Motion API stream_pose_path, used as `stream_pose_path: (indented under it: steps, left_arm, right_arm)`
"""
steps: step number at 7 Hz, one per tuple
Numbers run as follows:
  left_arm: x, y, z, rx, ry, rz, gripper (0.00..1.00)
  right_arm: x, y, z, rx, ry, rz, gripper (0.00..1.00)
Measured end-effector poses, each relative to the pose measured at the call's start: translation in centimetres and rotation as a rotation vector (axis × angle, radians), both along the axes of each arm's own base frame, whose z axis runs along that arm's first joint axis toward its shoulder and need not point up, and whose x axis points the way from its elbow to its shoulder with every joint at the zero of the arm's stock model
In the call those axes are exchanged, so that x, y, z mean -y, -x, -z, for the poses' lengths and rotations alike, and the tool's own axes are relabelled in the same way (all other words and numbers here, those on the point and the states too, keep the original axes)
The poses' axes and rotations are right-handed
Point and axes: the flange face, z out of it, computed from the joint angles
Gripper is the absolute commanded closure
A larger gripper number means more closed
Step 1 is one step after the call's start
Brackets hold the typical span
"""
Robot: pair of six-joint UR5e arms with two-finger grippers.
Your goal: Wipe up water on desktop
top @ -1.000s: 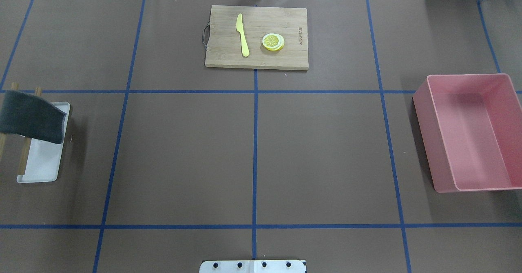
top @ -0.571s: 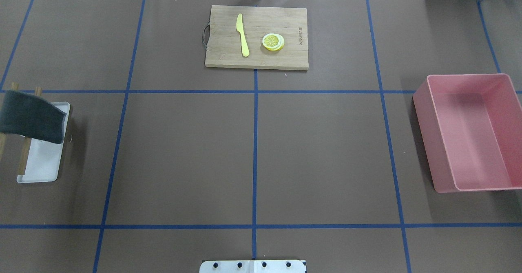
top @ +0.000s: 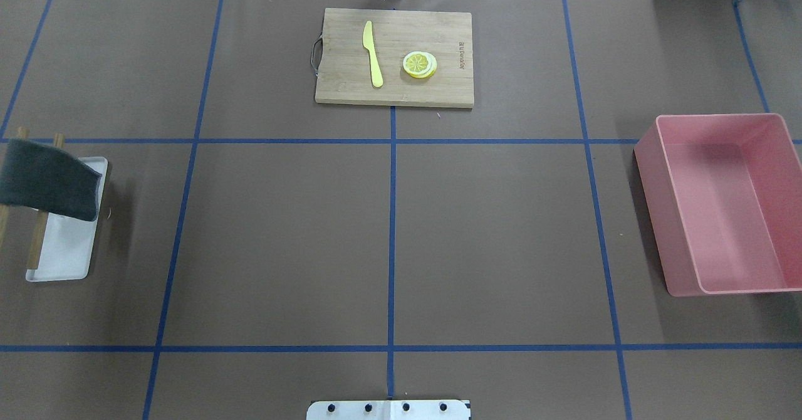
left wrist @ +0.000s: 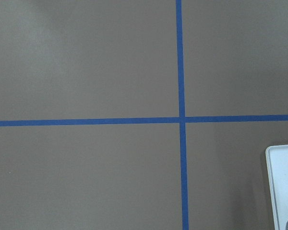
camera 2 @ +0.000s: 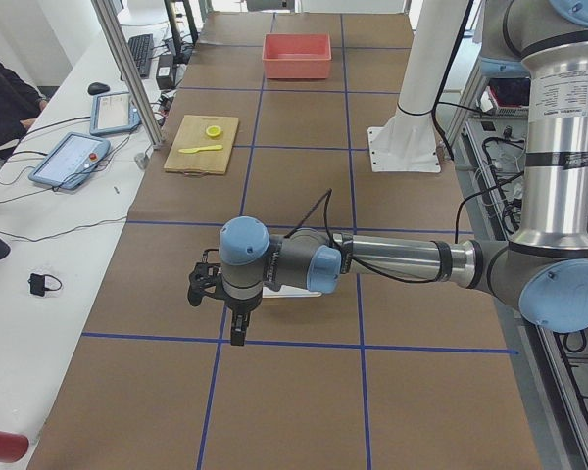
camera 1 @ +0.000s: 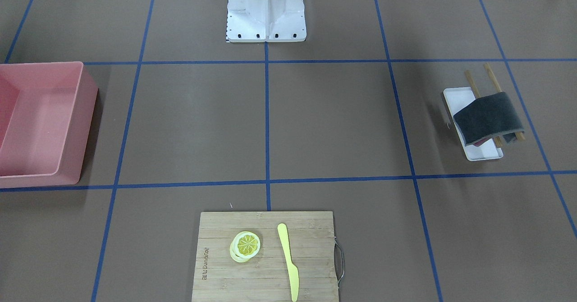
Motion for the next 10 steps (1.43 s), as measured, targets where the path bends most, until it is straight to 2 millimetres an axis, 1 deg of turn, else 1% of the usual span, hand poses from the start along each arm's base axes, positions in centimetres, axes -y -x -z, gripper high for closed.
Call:
stream_pose_path:
  steps: [1, 2, 3, 4, 5, 6, 7, 8, 9, 10]
  left_arm:
    - [0.5, -0.2, 0.7, -0.020, -0.015, -0.004, 0.01]
    - [1.0, -0.4, 0.7, -0.026, -0.015, -0.009, 0.01]
    - [0.7, -0.9, -0.4, -0.031, 0.002, -0.003, 0.01]
    - [-1.0, -1.4, -2.3, -0.045, 0.019, 0.042, 0.01]
    - [-4.1, -2.1, -4.5, -0.076, 0.028, 0.126, 0.01]
    - [-7.8, -2.9, -6.1, -0.143, 0.041, 0.222, 0.02]
    - [-10.5, -3.7, -6.3, -0.241, 0.074, 0.283, 0.02]
    - [-11.9, -4.4, -5.5, -0.339, 0.118, 0.308, 0.02]
    - [-12.1, -5.1, -4.2, -0.411, 0.149, 0.316, 0.01]
    - [-11.3, -5.7, -2.8, -0.455, 0.161, 0.317, 0.01]
  right_arm:
    - [0.2, 0.0, 1.0, 0.001, -0.019, 0.000, 0.00]
    - [0.5, 0.0, 2.0, 0.005, -0.040, 0.000, 0.00]
    - [0.6, 0.1, 2.8, 0.007, -0.056, 0.001, 0.00]
    - [0.7, 0.1, 3.2, 0.010, -0.062, 0.001, 0.00]
    - [0.7, 0.2, 3.6, 0.017, -0.067, 0.001, 0.00]
    - [0.7, 0.3, 3.7, 0.022, -0.069, 0.002, 0.00]
    - [0.7, 0.3, 3.8, 0.023, -0.070, 0.003, 0.00]
    - [0.7, 0.3, 3.8, 0.022, -0.071, 0.003, 0.00]
    - [0.7, 0.3, 3.8, 0.021, -0.068, 0.002, 0.00]
    - [0.6, 0.3, 3.7, 0.022, -0.065, 0.000, 0.00]
